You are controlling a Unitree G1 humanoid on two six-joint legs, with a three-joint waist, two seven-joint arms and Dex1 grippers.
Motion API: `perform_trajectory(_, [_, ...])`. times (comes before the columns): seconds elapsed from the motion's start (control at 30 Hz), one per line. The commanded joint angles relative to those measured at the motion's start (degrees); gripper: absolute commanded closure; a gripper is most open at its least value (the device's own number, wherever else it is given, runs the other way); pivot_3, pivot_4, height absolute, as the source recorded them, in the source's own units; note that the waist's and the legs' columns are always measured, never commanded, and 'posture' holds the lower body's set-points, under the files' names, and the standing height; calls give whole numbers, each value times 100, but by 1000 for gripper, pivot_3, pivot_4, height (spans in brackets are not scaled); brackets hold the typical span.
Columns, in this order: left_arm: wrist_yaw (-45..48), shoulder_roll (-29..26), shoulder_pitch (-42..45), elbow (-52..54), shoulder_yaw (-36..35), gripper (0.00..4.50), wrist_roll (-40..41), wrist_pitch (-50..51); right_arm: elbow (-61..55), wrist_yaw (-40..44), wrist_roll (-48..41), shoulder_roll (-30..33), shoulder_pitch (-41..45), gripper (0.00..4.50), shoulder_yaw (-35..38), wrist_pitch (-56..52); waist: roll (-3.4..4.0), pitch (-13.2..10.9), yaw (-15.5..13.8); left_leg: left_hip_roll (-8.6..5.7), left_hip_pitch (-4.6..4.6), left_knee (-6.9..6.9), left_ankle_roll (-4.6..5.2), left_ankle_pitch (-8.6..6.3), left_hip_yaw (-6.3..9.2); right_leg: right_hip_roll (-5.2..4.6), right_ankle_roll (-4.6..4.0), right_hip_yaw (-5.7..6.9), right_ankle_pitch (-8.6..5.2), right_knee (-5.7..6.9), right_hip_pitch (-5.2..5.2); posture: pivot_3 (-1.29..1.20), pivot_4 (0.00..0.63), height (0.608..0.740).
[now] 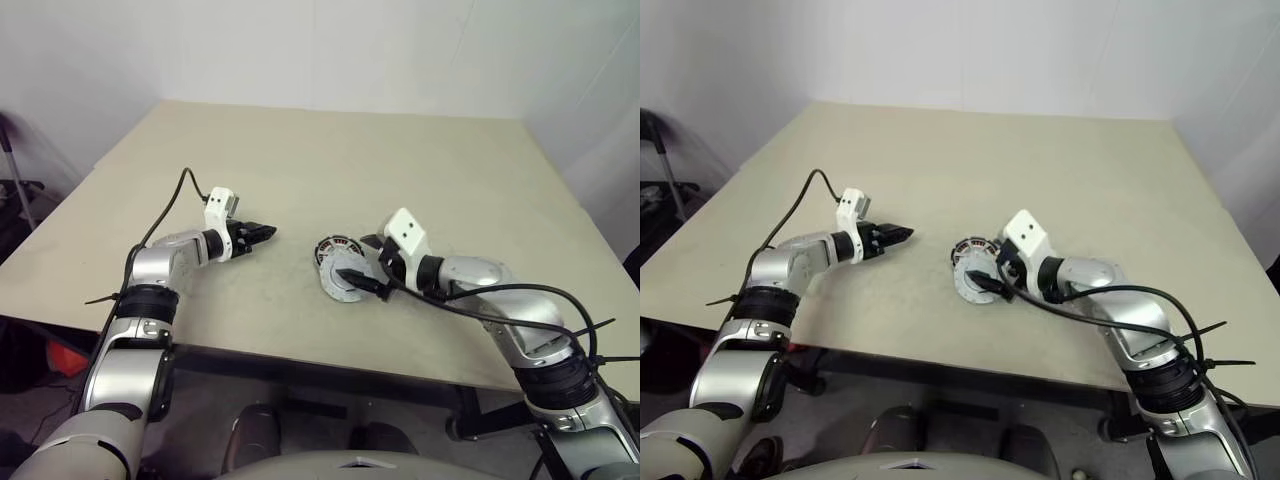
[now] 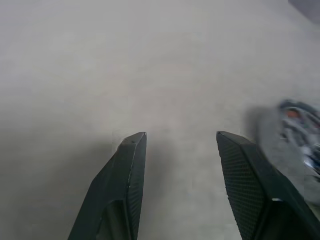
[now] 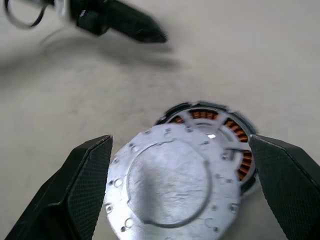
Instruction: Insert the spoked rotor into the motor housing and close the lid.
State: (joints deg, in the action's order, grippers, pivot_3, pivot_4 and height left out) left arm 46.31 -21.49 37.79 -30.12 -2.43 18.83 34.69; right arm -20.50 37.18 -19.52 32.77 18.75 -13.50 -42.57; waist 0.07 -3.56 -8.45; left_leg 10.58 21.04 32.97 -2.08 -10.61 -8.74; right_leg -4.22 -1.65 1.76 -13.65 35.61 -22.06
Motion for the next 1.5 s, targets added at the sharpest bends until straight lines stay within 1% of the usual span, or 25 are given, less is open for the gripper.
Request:
perform_trajectory(0.03, [279, -105, -99, 569, 241, 2141, -73, -121, 252, 101, 287, -101, 31, 37, -172, 550, 0, 0, 2, 1, 1, 7, 3, -2, 0, 0, -12, -1, -6, 6, 0, 0, 0, 740])
perform_trajectory(0.27, [322, -169, -190, 791, 359, 2141, -115, -78, 1127, 147, 717, -418, 87, 37, -361, 1111, -1, 0, 29, 4, 4, 23, 6, -2, 0, 0, -32, 0, -8, 14, 1, 0, 0, 740])
perform_trajectory(0.47, [278, -198, -203, 807, 362, 2141, -134, -60, 1447, 169, 928, -559, 76, 37, -334, 1323, -1, 1, 69, 5, 3, 26, 12, -6, -1, 0, -33, 0, -9, 13, 3, 0, 0, 740])
perform_trajectory(0.53, [256, -197, -193, 786, 353, 2141, -139, -67, 1447, 173, 971, -577, 45, 426, -321, 1376, -1, 1, 91, 5, 2, 26, 12, -6, -1, 0, -33, 0, -9, 13, 4, 0, 0, 740])
perform_trajectory(0.6, [227, -193, -185, 756, 342, 2141, -148, -78, 1383, 210, 951, -583, 23, 959, -285, 1387, -1, 1, 113, 5, 0, 27, 12, -6, -1, 0, -33, 0, -9, 13, 6, 0, 0, 740])
perform_trajectory(0.63, [210, -187, -180, 724, 335, 2141, -151, -85, 1364, 213, 946, -593, 35, 1318, -252, 1402, -1, 1, 119, 5, -2, 27, 12, -6, -1, 0, -33, 0, -9, 14, 8, 0, 0, 740])
perform_trajectory(0.67, [197, -180, -177, 696, 333, 2141, -154, -96, 1353, 215, 937, -603, 58, 1532, -221, 1400, -1, 1, 122, 5, -2, 28, 12, -5, -1, 0, -35, 0, -8, 14, 8, 0, 0, 740])
perform_trajectory(0.8, [90, -123, -146, 543, 344, 2141, -201, -136, 1326, 150, 887, -671, 222, 1531, -93, 1299, -1, 1, 124, 5, -1, 31, 12, -5, -1, 0, -37, 0, -6, 14, 8, 0, 0, 740])
perform_trajectory(0.93, [41, -27, -212, 589, 378, 2141, -194, -140, 1177, -22, 572, -949, 546, 1531, 216, 732, -1, 1, 133, 6, 4, 31, 12, -5, -1, 0, -38, 0, -6, 15, 2, 0, 0, 740])
perform_trajectory(1.07, [-46, 41, -264, 604, 350, 2141, -203, -86, 1217, -168, 465, -1164, 758, 1531, 339, 264, -1, 1, 124, 6, 7, 30, 17, -7, -1, 0, -39, 1, -6, 12, 1, 0, 0, 740])
perform_trajectory(1.27, [-144, 70, -363, 733, 332, 2141, -173, 0, 1792, -384, 893, -1296, 871, 1531, 43, 333, -1, 1, 129, 5, 11, 30, 23, -11, -1, 0, -39, 2, -6, 11, -2, 0, 0, 740])
perform_trajectory(1.33, [-163, 67, -392, 780, 330, 2141, -169, 28, 1912, -429, 935, -1376, 902, 1531, 54, 369, -1, 1, 133, 6, 11, 30, 23, -11, -1, 0, -38, 2, -6, 11, -2, 0, 0, 740])
perform_trajectory(1.5, [-220, 56, -499, 918, 309, 2141, -143, 137, 2436, -782, 950, -1810, 1221, 1531, 290, 346, -1, 1, 163, 8, 3, 31, 15, -7, -3, 0, -40, 2, -5, 15, -1, 0, 0, 740])
